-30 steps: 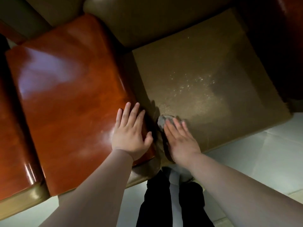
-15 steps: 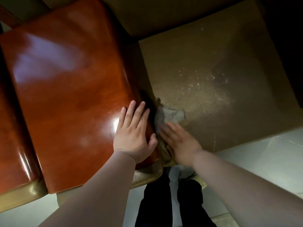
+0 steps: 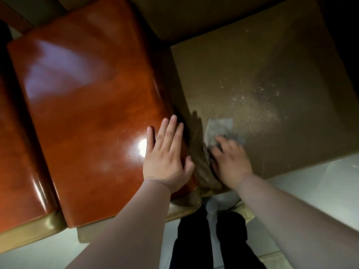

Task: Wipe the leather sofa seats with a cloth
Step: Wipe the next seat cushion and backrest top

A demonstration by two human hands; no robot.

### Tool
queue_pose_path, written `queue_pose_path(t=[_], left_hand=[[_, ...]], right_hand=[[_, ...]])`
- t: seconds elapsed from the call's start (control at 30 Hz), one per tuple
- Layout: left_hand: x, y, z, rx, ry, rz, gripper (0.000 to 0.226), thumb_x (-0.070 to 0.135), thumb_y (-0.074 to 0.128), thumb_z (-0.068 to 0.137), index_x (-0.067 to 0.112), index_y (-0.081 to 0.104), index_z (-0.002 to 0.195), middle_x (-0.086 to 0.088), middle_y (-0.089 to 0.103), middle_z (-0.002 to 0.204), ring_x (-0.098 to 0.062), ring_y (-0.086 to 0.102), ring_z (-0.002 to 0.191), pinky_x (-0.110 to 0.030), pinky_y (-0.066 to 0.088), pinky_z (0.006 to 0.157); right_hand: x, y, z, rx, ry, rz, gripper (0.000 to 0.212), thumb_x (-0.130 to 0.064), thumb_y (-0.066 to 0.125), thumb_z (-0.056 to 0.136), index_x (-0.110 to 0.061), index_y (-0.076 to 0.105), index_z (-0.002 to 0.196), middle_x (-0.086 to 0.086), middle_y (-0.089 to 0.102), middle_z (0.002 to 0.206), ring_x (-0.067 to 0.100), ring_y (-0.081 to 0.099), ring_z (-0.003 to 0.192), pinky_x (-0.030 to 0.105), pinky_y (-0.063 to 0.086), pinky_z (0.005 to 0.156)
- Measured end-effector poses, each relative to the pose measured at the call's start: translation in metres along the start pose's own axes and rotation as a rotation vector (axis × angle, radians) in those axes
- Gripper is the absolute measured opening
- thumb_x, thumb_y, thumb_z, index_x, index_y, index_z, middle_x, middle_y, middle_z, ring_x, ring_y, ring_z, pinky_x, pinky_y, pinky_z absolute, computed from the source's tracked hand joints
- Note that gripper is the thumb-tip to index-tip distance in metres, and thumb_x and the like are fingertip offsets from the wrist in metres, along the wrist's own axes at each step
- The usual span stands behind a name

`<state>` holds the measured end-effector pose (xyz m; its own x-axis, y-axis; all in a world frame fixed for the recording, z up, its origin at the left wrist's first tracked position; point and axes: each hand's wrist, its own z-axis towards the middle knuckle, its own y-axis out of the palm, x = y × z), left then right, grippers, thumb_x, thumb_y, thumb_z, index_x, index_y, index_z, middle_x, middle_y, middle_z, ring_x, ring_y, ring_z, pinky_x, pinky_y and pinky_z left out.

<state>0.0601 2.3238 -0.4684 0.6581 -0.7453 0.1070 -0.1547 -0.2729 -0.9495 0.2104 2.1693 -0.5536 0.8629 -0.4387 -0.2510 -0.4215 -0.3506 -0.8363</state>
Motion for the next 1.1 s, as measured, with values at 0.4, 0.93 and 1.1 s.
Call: queue_pose_path(t=[0.4,0.93,1.1], left_hand=[[-0.001,0.004,0.001,-0.016,0.0,0.0,0.087,0.05,0.047,0.091,0.016,0.022,0.167,-0.005,0.006,0.177,-0.023,-0.009,0.163,-0.052,-0.006,0.131],[-0.004,0.006,0.002,-0.048,0.008,0.013,0.09,0.056,0.046,0.09,0.015,0.023,0.167,-0.005,0.006,0.177,-0.023,-0.011,0.162,-0.053,-0.004,0.131],[-0.005,-0.004,0.001,-0.114,0.024,0.029,0.094,0.067,0.034,0.096,0.01,0.012,0.168,-0.009,-0.006,0.176,-0.025,-0.016,0.162,-0.053,-0.004,0.131]], right_hand=[[-0.008,-0.02,0.077,-0.098,-0.168,-0.302,0.089,-0.055,0.03,0.101,-0.007,-0.015,0.161,0.019,-0.028,0.167,0.038,-0.028,0.154,0.051,-0.011,0.127],[-0.011,-0.015,0.077,-0.11,-0.122,-0.169,0.083,-0.06,0.024,0.103,-0.02,-0.017,0.163,0.005,-0.03,0.168,0.027,-0.032,0.153,0.047,-0.013,0.127],[-0.001,0.023,-0.019,-0.227,-0.251,-0.193,0.077,-0.057,0.032,0.098,-0.015,0.028,0.163,0.013,0.008,0.172,0.034,-0.006,0.16,0.05,0.006,0.126]])
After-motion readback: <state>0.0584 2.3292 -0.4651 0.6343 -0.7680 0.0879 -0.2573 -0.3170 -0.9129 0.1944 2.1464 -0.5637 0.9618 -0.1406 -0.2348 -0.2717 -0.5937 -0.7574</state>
